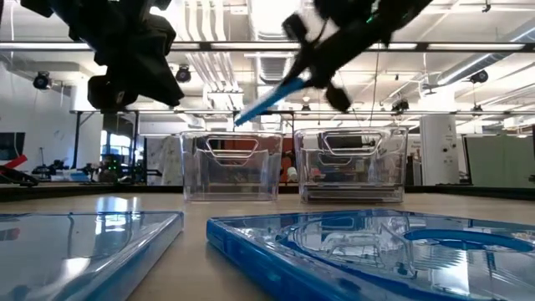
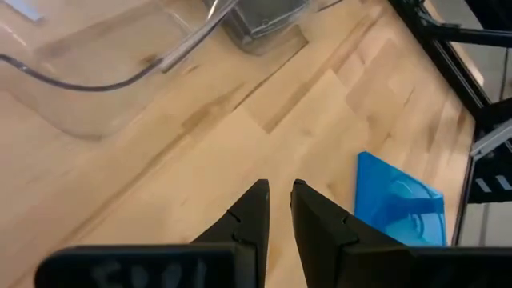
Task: Pick & place jewel cases by type
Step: Put the blue CD case into the left transparent bin
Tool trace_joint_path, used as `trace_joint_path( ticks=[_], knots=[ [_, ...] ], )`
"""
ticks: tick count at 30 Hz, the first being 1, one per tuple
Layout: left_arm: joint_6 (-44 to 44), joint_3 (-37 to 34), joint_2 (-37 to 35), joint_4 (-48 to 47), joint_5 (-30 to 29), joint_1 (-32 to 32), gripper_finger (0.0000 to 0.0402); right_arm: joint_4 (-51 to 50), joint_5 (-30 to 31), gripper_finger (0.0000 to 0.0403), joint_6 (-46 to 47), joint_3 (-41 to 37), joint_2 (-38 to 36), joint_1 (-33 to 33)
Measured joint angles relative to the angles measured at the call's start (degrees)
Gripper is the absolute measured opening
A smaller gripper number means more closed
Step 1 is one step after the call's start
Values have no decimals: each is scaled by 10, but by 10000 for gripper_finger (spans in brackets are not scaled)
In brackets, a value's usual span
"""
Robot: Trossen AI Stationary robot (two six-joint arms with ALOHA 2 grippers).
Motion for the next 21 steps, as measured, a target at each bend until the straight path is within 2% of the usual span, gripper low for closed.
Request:
trace_joint_path(
  ticks=[2,5,9,13,19,21],
  knots=[
    [0,1,-3,-1,1,-2,37,-1,-65,30,-22,37,48,-35],
    [-5,1,-9,-6,8,-3,37,-2,-152,47,-38,112,131,-52],
    [-11,1,-17,-7,15,-5,37,-106,-130,83,-69,219,222,-57],
    [-7,1,-26,-20,16,-7,37,-271,-78,133,-103,296,257,-64],
    [18,1,-36,-105,20,-8,37,-352,-79,204,-126,324,226,-42],
    [24,0,-37,-140,24,-8,37,-382,-47,219,-131,318,198,-17]
  ],
)
